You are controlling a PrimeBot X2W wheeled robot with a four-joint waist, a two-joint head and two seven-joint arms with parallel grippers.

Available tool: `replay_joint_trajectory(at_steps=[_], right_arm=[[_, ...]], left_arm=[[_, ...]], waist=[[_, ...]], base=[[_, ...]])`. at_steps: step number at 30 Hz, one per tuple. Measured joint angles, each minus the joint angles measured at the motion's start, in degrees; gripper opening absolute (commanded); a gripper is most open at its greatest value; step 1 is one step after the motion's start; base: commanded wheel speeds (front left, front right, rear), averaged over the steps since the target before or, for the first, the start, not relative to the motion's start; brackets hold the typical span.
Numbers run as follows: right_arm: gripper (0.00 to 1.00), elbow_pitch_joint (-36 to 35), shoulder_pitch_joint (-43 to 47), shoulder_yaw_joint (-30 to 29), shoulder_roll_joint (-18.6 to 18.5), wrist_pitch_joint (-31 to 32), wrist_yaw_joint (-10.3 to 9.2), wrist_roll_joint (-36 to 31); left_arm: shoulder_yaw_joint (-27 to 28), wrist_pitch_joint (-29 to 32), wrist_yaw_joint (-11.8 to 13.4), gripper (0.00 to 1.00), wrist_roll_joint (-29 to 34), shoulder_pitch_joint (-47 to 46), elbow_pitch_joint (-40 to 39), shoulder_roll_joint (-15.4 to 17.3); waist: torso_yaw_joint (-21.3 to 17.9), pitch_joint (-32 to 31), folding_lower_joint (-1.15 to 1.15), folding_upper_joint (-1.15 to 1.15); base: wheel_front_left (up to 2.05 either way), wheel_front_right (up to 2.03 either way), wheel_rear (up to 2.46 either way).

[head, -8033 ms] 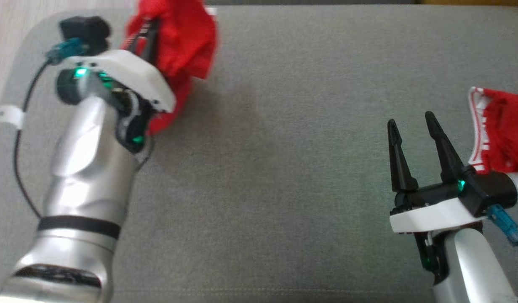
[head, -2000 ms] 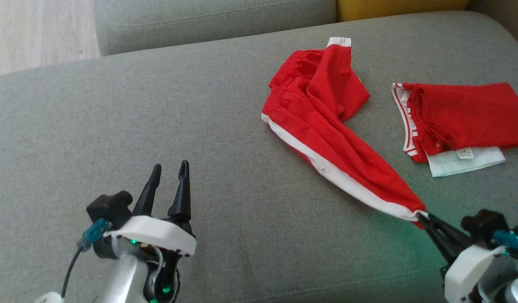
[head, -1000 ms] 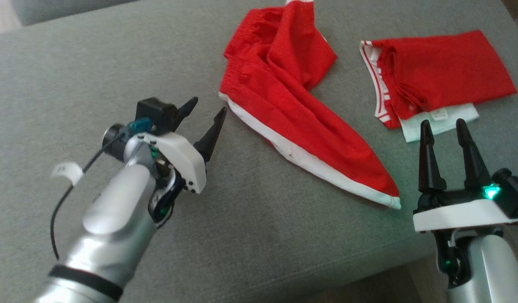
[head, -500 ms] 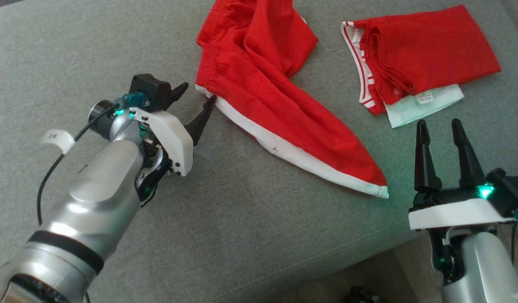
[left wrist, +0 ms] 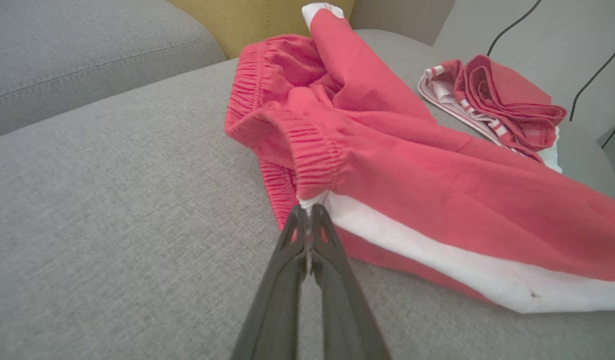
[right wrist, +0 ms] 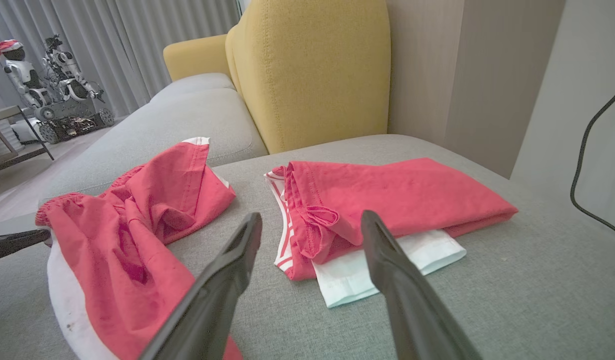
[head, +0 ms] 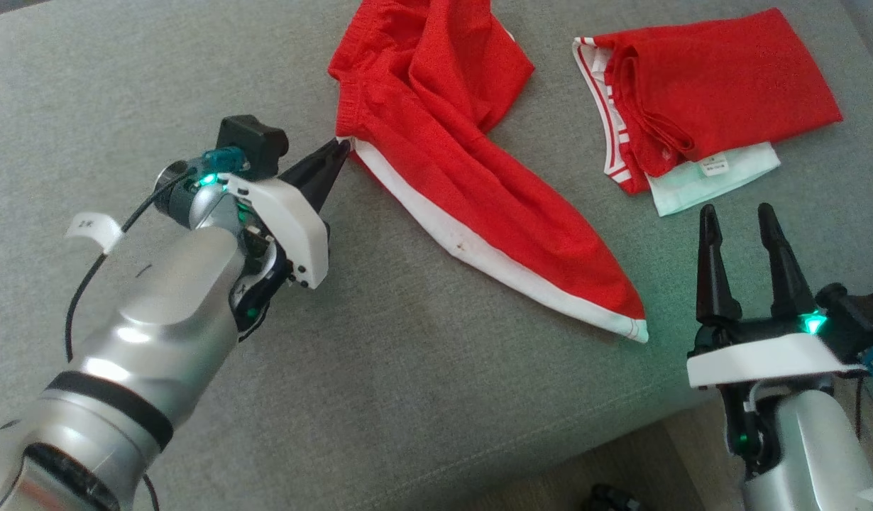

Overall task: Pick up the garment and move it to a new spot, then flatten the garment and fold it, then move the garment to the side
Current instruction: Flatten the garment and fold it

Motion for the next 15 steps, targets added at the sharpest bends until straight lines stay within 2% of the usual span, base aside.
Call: replay_joint_trajectory(at_steps=[4,10,15], right_arm=[[1.00,0.5,0.0,0.5,0.0,0.3,0.00,0.0],[1.00,1.1,0.3,5.3,0.0,1.6,0.00,-1.0],[1.00,1.7,2.4,9.8,0.0,3.0,0.00,-0.5]], left_arm=[[-2.0,0.0,0.0,0.00,-2.6,-0.5,-0.8,1.3],[-3.0,-0.5,0.0,0.00,-5.2,-2.2,-0.4,3.0],[-2.3,-1.6,0.0,0.00,-5.9,-2.2,2.7,3.1]], waist=[[0.7,-0.8,0.00,0.00],[1.3,-2.3,0.00,0.00],[1.8,-3.9,0.00,0.00]], base=[[0.00,0.00,0.00],[0.00,0.00,0.00],[0.00,0.00,0.00]])
